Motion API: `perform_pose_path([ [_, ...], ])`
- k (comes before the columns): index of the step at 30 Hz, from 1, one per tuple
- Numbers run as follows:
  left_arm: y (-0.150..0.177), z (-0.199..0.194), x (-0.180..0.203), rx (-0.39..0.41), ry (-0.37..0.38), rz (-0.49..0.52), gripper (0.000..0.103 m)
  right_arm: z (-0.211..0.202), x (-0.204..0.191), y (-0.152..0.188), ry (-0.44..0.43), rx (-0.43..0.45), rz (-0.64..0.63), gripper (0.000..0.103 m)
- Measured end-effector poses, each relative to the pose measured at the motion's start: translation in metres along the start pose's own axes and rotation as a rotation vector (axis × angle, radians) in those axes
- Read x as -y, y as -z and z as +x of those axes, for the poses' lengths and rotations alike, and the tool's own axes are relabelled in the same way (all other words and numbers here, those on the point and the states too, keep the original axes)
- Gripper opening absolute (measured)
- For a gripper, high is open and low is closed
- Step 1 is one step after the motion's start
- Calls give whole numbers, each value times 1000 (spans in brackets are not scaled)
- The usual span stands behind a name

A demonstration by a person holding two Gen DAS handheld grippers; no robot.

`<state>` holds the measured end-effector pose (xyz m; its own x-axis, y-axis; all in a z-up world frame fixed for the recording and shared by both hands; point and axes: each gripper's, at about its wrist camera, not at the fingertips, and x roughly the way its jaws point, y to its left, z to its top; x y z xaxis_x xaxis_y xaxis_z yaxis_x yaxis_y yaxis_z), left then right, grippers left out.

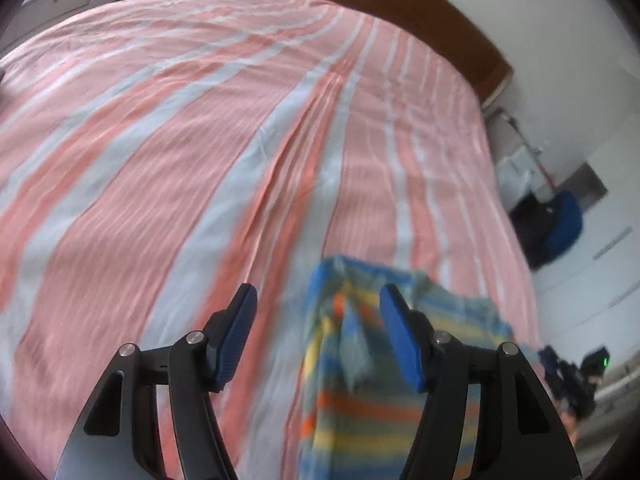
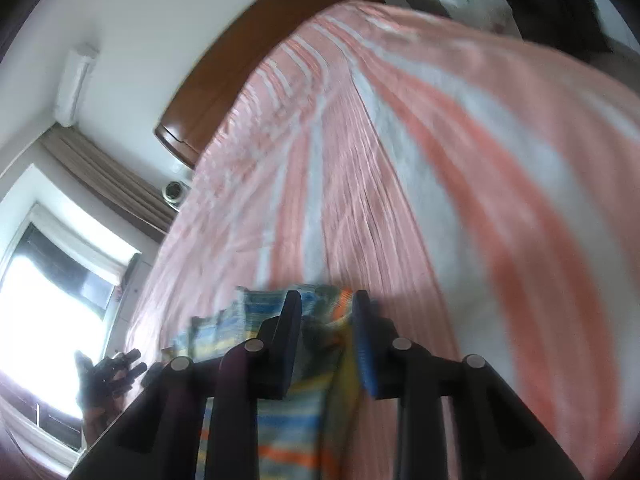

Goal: Fold small clothes
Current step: 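Grasp the sweater hem with both grippers and fold it up onto the collar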

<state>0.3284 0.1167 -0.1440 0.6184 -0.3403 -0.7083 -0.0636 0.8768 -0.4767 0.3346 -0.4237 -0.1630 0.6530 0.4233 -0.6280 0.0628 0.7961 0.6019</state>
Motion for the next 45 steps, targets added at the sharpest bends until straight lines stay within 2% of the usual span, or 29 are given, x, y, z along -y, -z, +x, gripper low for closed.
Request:
perform_pose_path([
  [3,37,-29,8,-21,41,130,71,-11,-36,10,-67,-144,-98,28],
  [4,51,-33,11,-29,27,178,75,-3,-55,19,-92,-244,-133,28],
  [5,73,-36,13,-39,-18,239,75,6,-66,25,-99,-312,-151,28],
  [6,80,-34,17,-44,-49,267,75,20,-79,33,-98,-380,-167,28],
  [7,98,-32,16,-58,-117,311,74,38,-90,39,-92,-438,-173,28],
  [9,120,-36,9,-82,-182,303,69,87,-105,50,-64,-554,-155,29],
  [10,128,-45,4,-81,-175,269,69,111,-106,50,-42,-577,-131,29],
  [11,134,-53,-1,-71,-163,239,69,133,-109,44,-38,-567,-104,30],
  [12,140,-62,-4,-57,-159,216,71,140,-113,37,-38,-513,-95,30],
  [14,155,-84,-14,-2,-180,189,80,140,-125,10,-59,-310,-81,32],
  [15,161,-94,-20,36,-193,176,88,132,-132,2,-88,-240,-66,32],
  [16,164,-99,-25,61,-194,164,90,127,-139,-5,-121,-203,-52,32],
  [18,169,-99,-35,98,-182,128,90,123,-164,-3,-165,-235,-70,32],
  [20,171,-88,-44,113,-190,99,90,125,-192,14,-177,-341,-144,32],
  [22,172,-80,-46,149,-190,111,91,134,-212,39,-194,-469,-189,32],
  [23,173,-79,-45,157,-189,126,92,147,-224,57,-181,-567,-218,34],
  [25,173,-80,-45,160,-178,137,94,176,-242,90,-144,-710,-278,34],
  [26,174,-82,-46,166,-163,138,94,198,-251,105,-101,-778,-328,34],
  [27,176,-83,-48,173,-147,137,95,217,-258,109,-78,-783,-353,34],
  [28,176,-84,-50,177,-137,134,95,232,-267,107,-84,-723,-355,34],
  [29,176,-84,-51,180,-128,131,95,238,-272,102,-96,-646,-352,34],
  [32,176,-84,-52,177,-114,130,97,224,-287,68,-89,-326,-318,34],
  [33,176,-83,-51,175,-117,134,98,218,-287,61,-106,-280,-290,35],
  [35,176,-81,-48,171,-123,143,99,209,-287,51,-155,-286,-258,35],
  [38,176,-78,-45,162,-142,159,100,186,-295,69,-173,-364,-370,37],
  [41,177,-77,-44,163,-151,165,101,154,-297,121,-193,-441,-537,40],
  [44,178,-77,-43,165,-153,167,101,107,-276,177,-237,-497,-654,40],
  [45,178,-77,-43,165,-155,169,101,96,-268,191,-220,-496,-695,40],
])
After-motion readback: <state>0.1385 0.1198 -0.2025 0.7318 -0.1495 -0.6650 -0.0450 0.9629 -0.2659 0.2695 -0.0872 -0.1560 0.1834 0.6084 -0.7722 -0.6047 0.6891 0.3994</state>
